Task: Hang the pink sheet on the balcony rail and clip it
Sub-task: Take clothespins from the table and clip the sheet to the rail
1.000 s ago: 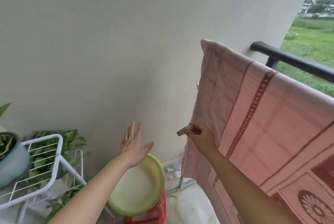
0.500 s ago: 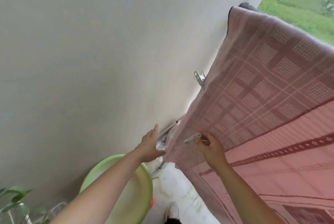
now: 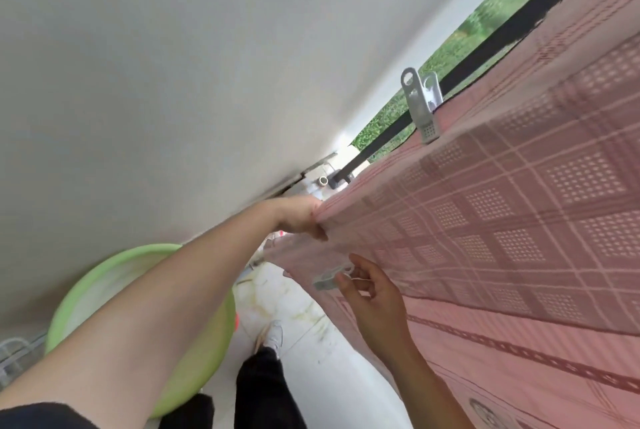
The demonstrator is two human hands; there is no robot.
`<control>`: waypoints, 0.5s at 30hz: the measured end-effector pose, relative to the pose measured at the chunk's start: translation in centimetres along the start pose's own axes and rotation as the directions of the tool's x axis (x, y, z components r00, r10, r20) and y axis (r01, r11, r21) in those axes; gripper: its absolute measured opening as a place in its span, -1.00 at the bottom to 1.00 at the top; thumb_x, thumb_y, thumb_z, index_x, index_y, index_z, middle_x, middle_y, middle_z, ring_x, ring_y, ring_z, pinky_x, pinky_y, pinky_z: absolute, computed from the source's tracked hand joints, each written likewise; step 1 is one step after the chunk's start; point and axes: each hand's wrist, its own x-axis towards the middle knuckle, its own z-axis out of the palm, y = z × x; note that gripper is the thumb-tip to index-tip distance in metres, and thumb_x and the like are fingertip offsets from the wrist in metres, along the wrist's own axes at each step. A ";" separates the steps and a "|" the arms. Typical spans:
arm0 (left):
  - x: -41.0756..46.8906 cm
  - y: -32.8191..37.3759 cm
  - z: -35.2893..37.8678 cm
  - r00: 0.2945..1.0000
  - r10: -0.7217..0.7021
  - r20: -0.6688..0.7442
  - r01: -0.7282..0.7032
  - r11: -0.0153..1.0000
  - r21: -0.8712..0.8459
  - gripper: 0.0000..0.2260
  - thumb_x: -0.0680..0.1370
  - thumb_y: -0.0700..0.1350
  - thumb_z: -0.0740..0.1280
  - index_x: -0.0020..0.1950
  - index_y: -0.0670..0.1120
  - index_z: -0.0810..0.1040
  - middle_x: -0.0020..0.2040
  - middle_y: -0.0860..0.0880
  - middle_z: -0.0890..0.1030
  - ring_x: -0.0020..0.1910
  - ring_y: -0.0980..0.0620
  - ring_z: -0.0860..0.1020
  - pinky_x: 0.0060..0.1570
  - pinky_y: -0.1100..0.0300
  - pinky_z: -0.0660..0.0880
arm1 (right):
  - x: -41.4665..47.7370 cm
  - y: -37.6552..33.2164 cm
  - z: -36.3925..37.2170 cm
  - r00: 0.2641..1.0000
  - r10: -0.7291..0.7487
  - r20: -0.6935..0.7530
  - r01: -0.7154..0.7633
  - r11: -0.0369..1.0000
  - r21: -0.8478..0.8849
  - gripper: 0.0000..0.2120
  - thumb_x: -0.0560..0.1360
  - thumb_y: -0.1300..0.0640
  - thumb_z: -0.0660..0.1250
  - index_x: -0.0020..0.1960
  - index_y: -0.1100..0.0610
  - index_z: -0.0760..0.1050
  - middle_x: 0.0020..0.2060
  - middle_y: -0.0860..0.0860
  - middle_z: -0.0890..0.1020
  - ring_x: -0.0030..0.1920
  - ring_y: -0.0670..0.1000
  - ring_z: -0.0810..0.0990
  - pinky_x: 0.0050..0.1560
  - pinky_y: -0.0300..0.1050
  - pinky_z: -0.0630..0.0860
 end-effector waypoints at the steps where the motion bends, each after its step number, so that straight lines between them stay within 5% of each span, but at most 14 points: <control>1: 0.0 0.1 0.0 1.000 0.016 -0.018 -0.015 0.999 0.049 -0.80 0.39 -0.23 0.53 -0.18 0.02 0.57 -0.21 0.06 0.59 -0.20 0.06 0.55 -0.38 0.52 0.35 | 0.2 -0.1 -0.1 1.000 0.007 0.009 -0.007 1.000 -0.002 -0.67 0.49 0.08 0.47 0.23 -0.10 0.54 -0.02 -0.11 0.63 -0.10 -0.27 0.61 -0.16 -0.48 0.45; 6: -0.3 -0.4 0.2 0.995 -0.001 -0.099 0.002 1.000 0.018 -0.83 0.29 -0.13 0.60 -0.22 0.01 0.66 -0.25 0.03 0.64 -0.25 0.07 0.54 -0.23 0.25 0.46 | 1.1 -0.7 -0.6 0.999 0.027 0.022 -0.027 1.000 0.015 -0.67 0.48 0.08 0.48 0.23 -0.10 0.56 -0.01 -0.12 0.63 -0.12 -0.27 0.61 -0.18 -0.47 0.47; 11: 0.3 0.9 -1.6 0.999 0.016 0.051 -0.020 0.997 0.079 -0.69 0.20 -0.13 0.66 -0.35 0.16 0.56 -0.41 0.29 0.57 -0.41 0.35 0.52 -0.34 0.45 0.42 | 1.4 -1.0 -1.0 0.999 0.012 0.052 -0.012 1.000 0.001 -0.64 0.48 0.06 0.48 0.25 -0.09 0.55 0.00 -0.10 0.62 -0.11 -0.26 0.61 -0.15 -0.45 0.48; 15: 0.5 1.1 -1.5 0.968 0.033 0.250 0.010 0.986 -0.168 -0.65 0.33 -0.40 0.52 -0.04 -0.02 0.61 -0.17 0.12 0.68 -0.11 0.05 0.65 -0.13 0.08 0.62 | 1.0 -0.7 -1.2 0.998 0.021 0.062 -0.021 1.000 0.000 -0.65 0.48 0.05 0.48 0.24 -0.12 0.54 0.02 -0.10 0.63 -0.11 -0.26 0.60 -0.15 -0.43 0.49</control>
